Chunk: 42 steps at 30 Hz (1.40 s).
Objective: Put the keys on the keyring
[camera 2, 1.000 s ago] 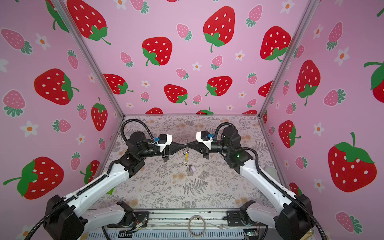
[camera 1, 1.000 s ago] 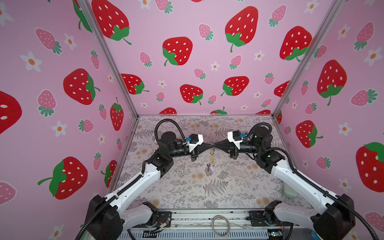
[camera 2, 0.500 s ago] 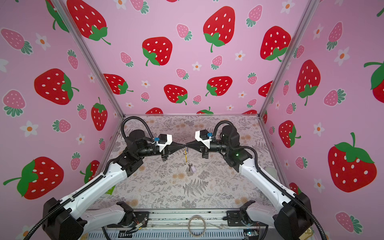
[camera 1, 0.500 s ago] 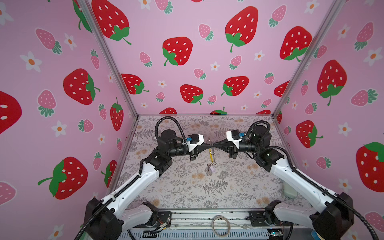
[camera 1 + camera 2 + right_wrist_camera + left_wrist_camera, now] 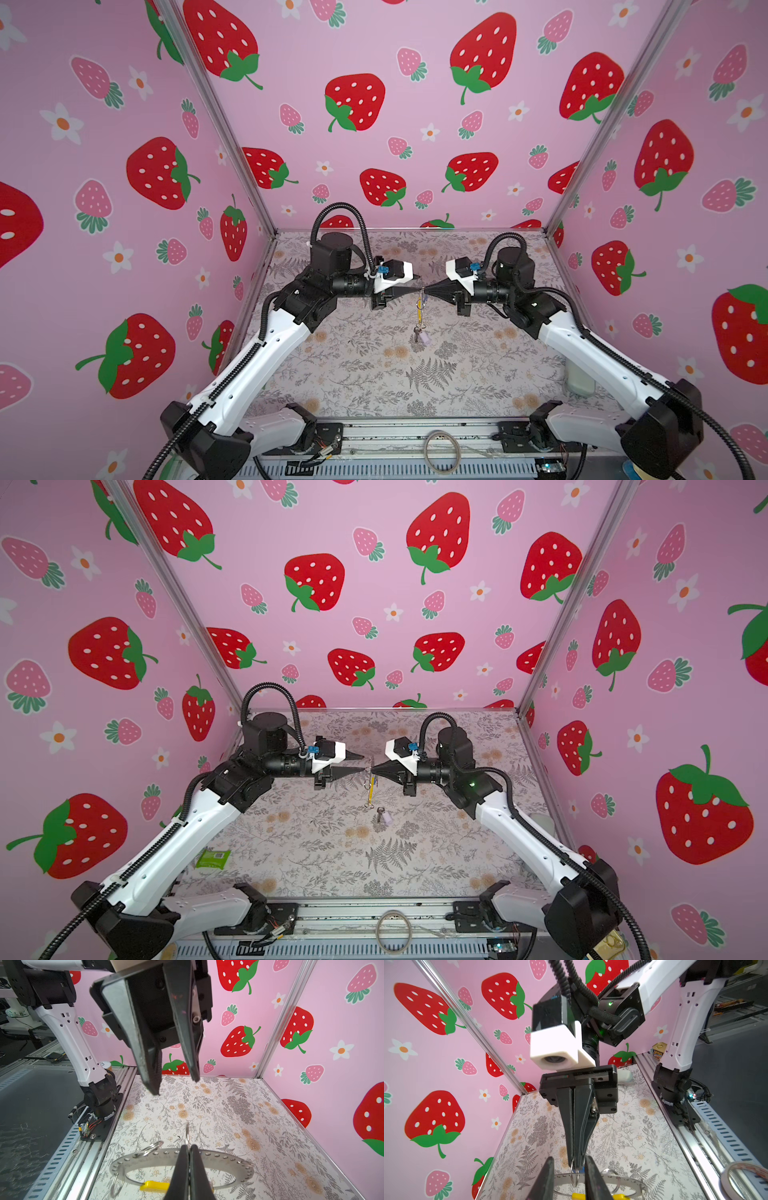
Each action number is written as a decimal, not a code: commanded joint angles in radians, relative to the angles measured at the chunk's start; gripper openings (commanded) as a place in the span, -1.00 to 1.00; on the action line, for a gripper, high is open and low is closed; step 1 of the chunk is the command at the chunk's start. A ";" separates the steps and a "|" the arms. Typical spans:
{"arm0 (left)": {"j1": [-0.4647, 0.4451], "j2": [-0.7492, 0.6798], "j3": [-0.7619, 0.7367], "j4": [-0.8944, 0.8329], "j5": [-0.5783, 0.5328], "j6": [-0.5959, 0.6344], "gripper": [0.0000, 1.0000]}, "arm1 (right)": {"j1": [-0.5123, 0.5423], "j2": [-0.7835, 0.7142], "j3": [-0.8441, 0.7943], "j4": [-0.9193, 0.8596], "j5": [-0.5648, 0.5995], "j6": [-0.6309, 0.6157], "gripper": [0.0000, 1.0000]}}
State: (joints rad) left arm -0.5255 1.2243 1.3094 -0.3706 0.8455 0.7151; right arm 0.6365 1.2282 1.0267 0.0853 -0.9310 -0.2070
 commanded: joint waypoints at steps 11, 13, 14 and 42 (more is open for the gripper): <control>-0.010 0.072 0.113 -0.193 -0.058 0.067 -0.39 | 0.011 0.018 0.074 -0.109 0.041 -0.090 -0.99; -0.012 0.081 0.127 -0.215 -0.070 0.077 -0.40 | 0.014 0.020 0.080 -0.118 0.044 -0.095 -1.00; -0.013 0.087 0.136 -0.232 -0.075 0.086 -0.40 | 0.015 0.021 0.085 -0.122 0.048 -0.098 -0.99; -0.034 0.143 0.194 -0.267 -0.100 0.119 -0.86 | 0.038 0.027 0.114 -0.144 0.089 -0.121 -0.99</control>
State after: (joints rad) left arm -0.5556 1.3701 1.4616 -0.6109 0.7322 0.8059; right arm 0.6693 1.2633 1.1080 -0.0715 -0.8375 -0.3122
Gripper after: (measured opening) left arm 0.067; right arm 0.042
